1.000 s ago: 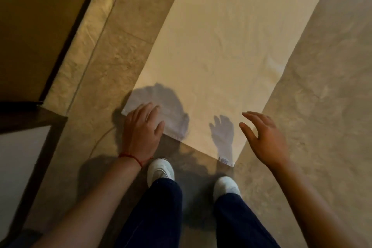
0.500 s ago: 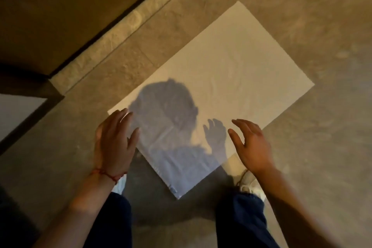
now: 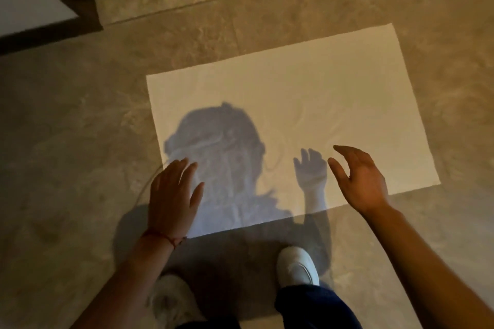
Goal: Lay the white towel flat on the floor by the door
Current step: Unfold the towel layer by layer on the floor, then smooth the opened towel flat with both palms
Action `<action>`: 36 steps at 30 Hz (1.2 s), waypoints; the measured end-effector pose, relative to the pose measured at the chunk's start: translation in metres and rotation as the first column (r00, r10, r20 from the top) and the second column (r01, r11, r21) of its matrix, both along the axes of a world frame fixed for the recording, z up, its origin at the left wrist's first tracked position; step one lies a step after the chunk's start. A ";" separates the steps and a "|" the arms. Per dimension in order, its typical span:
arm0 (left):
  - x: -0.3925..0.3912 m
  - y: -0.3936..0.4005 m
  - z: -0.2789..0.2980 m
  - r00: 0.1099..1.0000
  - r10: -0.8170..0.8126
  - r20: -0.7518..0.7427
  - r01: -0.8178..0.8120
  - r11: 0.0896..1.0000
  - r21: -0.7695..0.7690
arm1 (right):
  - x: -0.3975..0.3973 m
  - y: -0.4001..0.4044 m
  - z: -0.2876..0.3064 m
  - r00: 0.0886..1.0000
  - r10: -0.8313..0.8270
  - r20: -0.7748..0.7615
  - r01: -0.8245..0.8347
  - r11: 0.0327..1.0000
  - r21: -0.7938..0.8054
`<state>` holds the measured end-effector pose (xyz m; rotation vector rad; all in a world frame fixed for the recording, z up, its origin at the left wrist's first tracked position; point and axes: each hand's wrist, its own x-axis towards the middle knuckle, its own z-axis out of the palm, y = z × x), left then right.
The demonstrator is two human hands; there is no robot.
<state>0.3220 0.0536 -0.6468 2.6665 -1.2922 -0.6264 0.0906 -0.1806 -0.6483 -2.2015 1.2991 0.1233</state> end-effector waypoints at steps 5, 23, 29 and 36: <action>-0.005 0.000 -0.072 0.990 0.142 0.025 -0.140 0.989 -0.055 | 0.008 0.001 -0.067 0.983 0.185 -0.007 -0.185 0.982 -0.049; 0.030 -0.080 -0.244 0.956 0.264 0.127 -0.239 0.954 -0.184 | 0.052 -0.053 -0.235 0.969 0.244 -0.043 -0.246 0.928 -0.281; 0.019 -0.070 -0.262 0.944 0.268 0.195 -0.235 0.956 -0.173 | 0.055 -0.044 -0.247 0.960 0.248 -0.126 -0.275 0.918 -0.285; 0.063 -0.064 -0.265 0.927 0.317 0.199 -0.280 0.940 -0.193 | 0.101 -0.041 -0.247 0.953 0.286 -0.102 -0.303 0.898 -0.320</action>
